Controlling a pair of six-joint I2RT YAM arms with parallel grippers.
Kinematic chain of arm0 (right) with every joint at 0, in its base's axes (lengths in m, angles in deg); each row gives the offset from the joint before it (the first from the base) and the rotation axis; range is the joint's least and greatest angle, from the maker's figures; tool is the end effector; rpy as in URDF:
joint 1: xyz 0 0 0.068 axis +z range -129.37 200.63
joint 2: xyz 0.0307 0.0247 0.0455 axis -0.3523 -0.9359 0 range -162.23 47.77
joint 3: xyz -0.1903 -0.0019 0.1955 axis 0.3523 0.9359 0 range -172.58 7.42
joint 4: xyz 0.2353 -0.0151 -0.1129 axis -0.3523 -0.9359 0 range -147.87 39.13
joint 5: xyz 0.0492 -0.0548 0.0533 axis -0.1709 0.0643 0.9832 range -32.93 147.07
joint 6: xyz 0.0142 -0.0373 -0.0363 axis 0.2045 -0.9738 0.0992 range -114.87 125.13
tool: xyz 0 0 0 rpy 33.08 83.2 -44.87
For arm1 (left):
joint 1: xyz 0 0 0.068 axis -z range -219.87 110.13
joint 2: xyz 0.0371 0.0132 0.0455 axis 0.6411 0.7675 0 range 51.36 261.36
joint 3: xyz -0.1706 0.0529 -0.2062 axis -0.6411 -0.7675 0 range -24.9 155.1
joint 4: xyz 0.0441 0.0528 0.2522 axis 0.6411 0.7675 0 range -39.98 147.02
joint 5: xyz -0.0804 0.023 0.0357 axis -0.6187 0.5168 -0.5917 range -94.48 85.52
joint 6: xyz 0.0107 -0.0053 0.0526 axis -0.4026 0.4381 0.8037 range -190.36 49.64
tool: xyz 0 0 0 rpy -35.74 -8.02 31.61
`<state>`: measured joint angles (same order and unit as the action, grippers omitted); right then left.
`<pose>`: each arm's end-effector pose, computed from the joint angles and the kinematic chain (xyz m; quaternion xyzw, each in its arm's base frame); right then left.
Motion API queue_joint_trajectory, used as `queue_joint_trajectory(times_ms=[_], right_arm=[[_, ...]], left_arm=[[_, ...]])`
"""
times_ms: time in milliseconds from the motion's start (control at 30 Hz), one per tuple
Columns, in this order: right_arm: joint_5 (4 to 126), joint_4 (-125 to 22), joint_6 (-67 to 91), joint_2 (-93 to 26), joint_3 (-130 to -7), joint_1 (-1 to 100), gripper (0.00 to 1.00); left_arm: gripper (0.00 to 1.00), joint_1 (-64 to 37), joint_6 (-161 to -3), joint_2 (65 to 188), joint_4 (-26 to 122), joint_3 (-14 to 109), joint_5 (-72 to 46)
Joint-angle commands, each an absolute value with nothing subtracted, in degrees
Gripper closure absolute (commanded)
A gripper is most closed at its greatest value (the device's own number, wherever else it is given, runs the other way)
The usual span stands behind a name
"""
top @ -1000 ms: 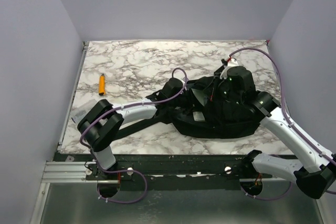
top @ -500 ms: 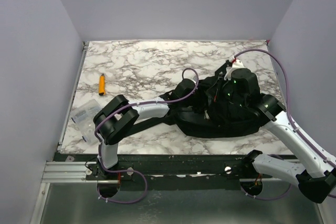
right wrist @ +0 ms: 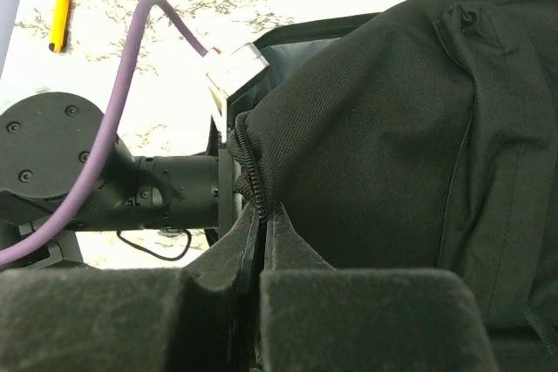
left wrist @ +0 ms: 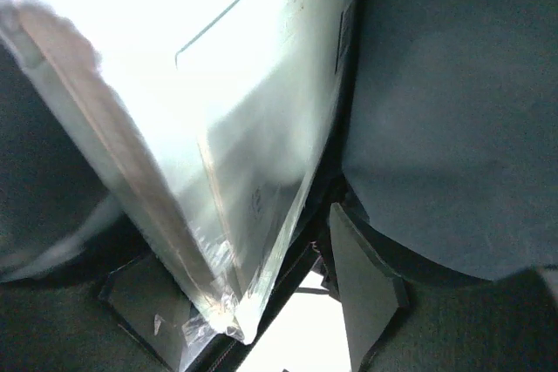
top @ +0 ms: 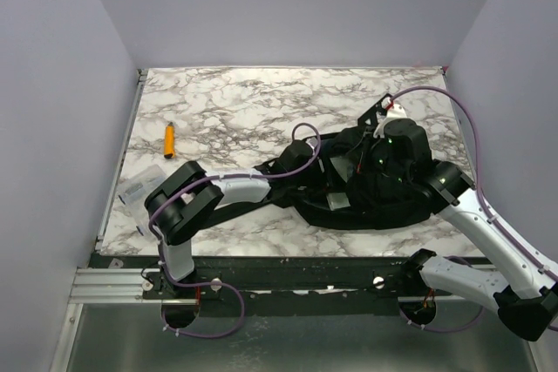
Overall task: Pack the student bag
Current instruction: Place the book in the student bag.
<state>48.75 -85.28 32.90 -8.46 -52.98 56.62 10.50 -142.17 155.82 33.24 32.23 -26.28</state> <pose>0.1711 0.1178 0.3556 -0.0260 0.8651 0.2090 0.4551 0.2375 -0.3075 0.1752 -0.0665 0.8553 -0.5056 0.0916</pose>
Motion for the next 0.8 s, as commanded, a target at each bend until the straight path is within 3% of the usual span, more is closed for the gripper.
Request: queue_joint_trajectory(times_ms=[0, 167, 333, 400, 467, 533, 600, 767], right_arm=[[46.6, -85.7, 32.2, -7.0, -52.5, 56.6, 1.00], [48.2, -85.5, 32.7, -6.9, -52.7, 56.6, 0.99], [49.1, -84.4, 33.5, -6.7, -51.6, 56.6, 1.00], [48.5, -84.5, 33.8, -6.7, -51.8, 56.6, 0.99], [48.2, -84.3, 33.9, -6.9, -51.8, 56.6, 1.00], [48.0, -84.3, 34.0, -6.9, -51.8, 56.6, 1.00], [47.8, -84.2, 34.1, -6.9, -51.7, 56.5, 1.00], [46.5, -85.1, 33.9, -6.5, -51.5, 56.6, 1.00]], left_arm=[[0.40, 9.9, -139.1, 152.1, 31.4, 31.5, -29.1], [0.57, 10.0, -138.7, 155.0, 31.4, 34.0, -29.5], [0.86, 11.1, -138.2, 162.8, 33.9, 47.6, -31.1], [0.89, 12.5, -138.5, 165.5, 35.9, 52.5, -31.3], [0.84, 13.7, -138.2, 165.8, 37.5, 54.2, -30.1], [0.67, 13.6, -137.3, 164.7, 38.5, 52.4, -28.5], [0.56, 12.5, -137.2, 163.5, 38.9, 49.7, -28.6], [0.45, 9.8, -134.1, 158.9, 39.2, 43.3, -28.3]])
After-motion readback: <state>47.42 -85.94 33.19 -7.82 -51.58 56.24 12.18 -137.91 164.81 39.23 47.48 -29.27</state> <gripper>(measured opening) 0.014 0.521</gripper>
